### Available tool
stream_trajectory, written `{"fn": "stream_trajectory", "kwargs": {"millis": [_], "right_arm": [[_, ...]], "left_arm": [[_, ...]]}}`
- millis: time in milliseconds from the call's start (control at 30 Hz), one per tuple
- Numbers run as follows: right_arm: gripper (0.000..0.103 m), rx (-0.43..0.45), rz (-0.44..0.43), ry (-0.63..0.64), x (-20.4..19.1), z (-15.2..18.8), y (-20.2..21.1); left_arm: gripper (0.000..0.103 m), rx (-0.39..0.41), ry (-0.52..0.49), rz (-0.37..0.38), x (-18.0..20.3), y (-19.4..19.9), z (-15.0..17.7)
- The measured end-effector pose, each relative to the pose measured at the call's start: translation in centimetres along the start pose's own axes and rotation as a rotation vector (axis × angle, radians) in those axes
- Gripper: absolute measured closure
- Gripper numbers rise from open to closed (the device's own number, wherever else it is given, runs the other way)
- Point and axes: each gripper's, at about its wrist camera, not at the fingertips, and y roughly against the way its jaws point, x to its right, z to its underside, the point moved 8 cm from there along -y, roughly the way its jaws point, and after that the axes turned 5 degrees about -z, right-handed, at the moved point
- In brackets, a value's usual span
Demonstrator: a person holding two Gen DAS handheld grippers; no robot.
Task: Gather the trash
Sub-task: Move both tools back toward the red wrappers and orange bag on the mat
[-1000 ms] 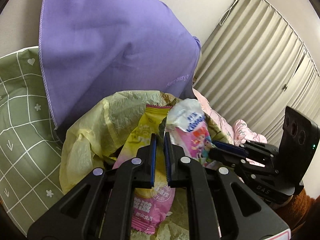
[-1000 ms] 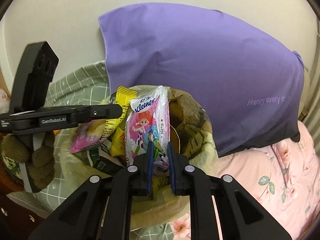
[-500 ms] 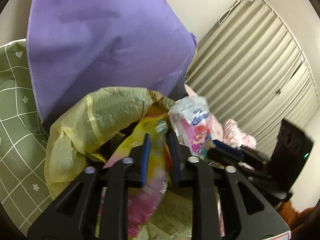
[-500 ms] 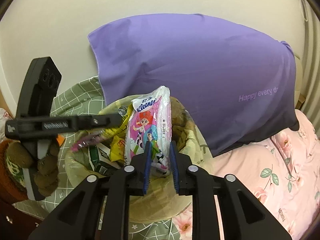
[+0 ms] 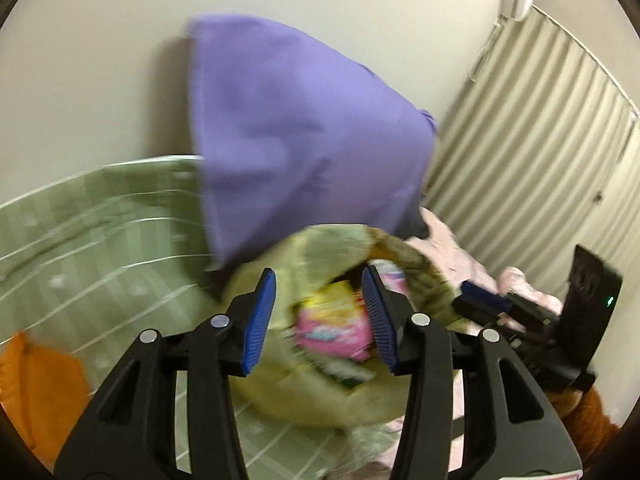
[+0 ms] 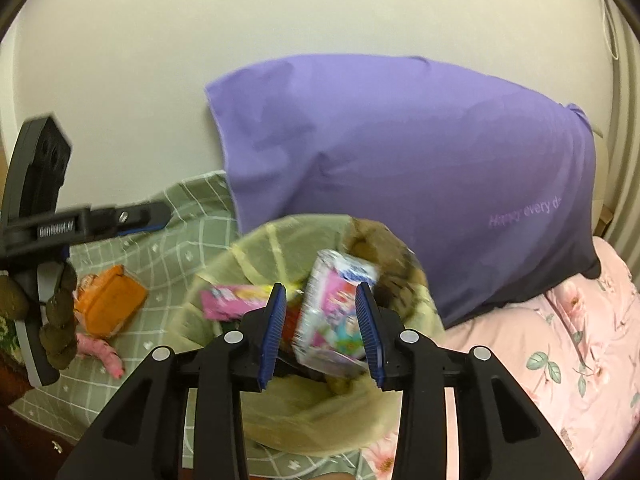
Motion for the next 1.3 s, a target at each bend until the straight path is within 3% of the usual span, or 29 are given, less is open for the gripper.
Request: {"fn": "stream_trajectory", "kwargs": {"millis": [433,733,833,900,1133,1300], "right_arm": [[0.069,0.012,-0.168,0.058,-11.1,-0.7,-2.4],[0.069,-0.059,-0.283,0.148,-18.6,1.3,-5.4],[0.068,-0.091,-0.349,0.138,-20.4,2.2,-6.3],[0.052,-0.127,-0.421,0.113,-21.8,2.9,-7.2],[0.052,-0.226,-0.504,0.173,-26.8,5.7,-9.5],[0.052,-0.282,-0.492,0.238,-28.9,6.8,-11.3]], "left_arm": [[0.056,0.101,0.181,-0.389,-17.6,13.6,5.8],[0.055,0.137,0.327,-0.621,-27.5,21.0,10.8],[0.055,0.114,0.374,-0.654,-29.6,22.0,12.8],[0.055,0.095,0.388,-0.664,-30.2,22.2,14.1],[0.055,0.033,0.381,-0.628,-29.9,20.8,17.0],[0.054,0.033,0.339,-0.559,-28.8,19.4,15.7]]}}
